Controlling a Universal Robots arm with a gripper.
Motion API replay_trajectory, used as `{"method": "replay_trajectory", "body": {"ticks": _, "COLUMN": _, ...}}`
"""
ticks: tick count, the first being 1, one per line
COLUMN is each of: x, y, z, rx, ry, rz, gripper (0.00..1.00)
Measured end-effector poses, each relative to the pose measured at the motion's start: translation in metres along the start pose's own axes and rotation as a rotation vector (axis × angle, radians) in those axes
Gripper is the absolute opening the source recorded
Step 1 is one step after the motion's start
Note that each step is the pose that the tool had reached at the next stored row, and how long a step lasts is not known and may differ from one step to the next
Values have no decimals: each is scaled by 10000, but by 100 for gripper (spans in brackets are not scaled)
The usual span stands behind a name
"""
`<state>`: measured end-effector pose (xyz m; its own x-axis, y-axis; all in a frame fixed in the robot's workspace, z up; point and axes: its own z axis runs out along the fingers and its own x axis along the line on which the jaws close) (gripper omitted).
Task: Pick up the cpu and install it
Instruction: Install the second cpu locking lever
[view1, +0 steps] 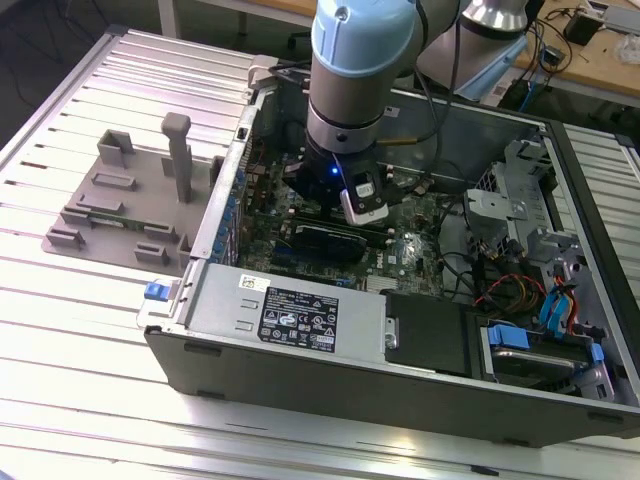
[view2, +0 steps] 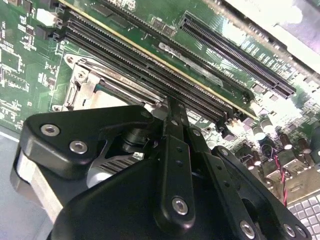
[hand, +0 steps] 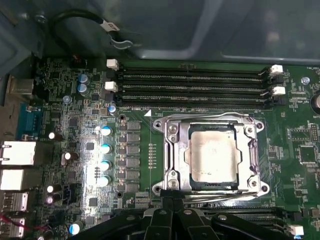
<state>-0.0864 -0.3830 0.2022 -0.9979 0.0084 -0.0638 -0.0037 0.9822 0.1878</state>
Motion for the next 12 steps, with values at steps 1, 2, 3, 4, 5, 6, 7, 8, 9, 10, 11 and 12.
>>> {"method": "replay_trajectory", "body": {"ticks": 1, "x": 3, "y": 6, "z": 4, "rx": -9, "ry": -8, "rz": 3, "gripper": 11}}
{"method": "replay_trajectory", "body": {"ticks": 2, "x": 10, "y": 14, "z": 11, "rx": -23, "ry": -23, "rz": 11, "gripper": 11}}
{"method": "replay_trajectory", "body": {"ticks": 3, "x": 21, "y": 17, "z": 14, "rx": -26, "ry": -32, "rz": 16, "gripper": 11}}
{"method": "replay_trajectory", "body": {"ticks": 4, "x": 30, "y": 19, "z": 17, "rx": -29, "ry": -42, "rz": 20, "gripper": 11}}
{"method": "replay_trajectory", "body": {"ticks": 5, "x": 47, "y": 22, "z": 21, "rx": -33, "ry": -56, "rz": 23, "gripper": 11}}
{"method": "replay_trajectory", "body": {"ticks": 6, "x": 58, "y": 24, "z": 24, "rx": -35, "ry": -66, "rz": 26, "gripper": 11}}
{"method": "replay_trajectory", "body": {"ticks": 7, "x": 66, "y": 25, "z": 26, "rx": -36, "ry": -73, "rz": 29, "gripper": 11}}
{"method": "replay_trajectory", "body": {"ticks": 8, "x": 78, "y": 28, "z": 29, "rx": -39, "ry": -84, "rz": 35, "gripper": 11}}
{"method": "replay_trajectory", "body": {"ticks": 9, "x": 88, "y": 32, "z": 36, "rx": -47, "ry": -96, "rz": 40, "gripper": 11}}
{"method": "replay_trajectory", "body": {"ticks": 10, "x": 92, "y": 33, "z": 37, "rx": -46, "ry": -98, "rz": 44, "gripper": 11}}
{"method": "replay_trajectory", "body": {"ticks": 11, "x": 95, "y": 34, "z": 39, "rx": -45, "ry": -99, "rz": 46, "gripper": 11}}
{"method": "replay_trajectory", "body": {"ticks": 12, "x": 97, "y": 35, "z": 39, "rx": -44, "ry": -99, "rz": 47, "gripper": 11}}
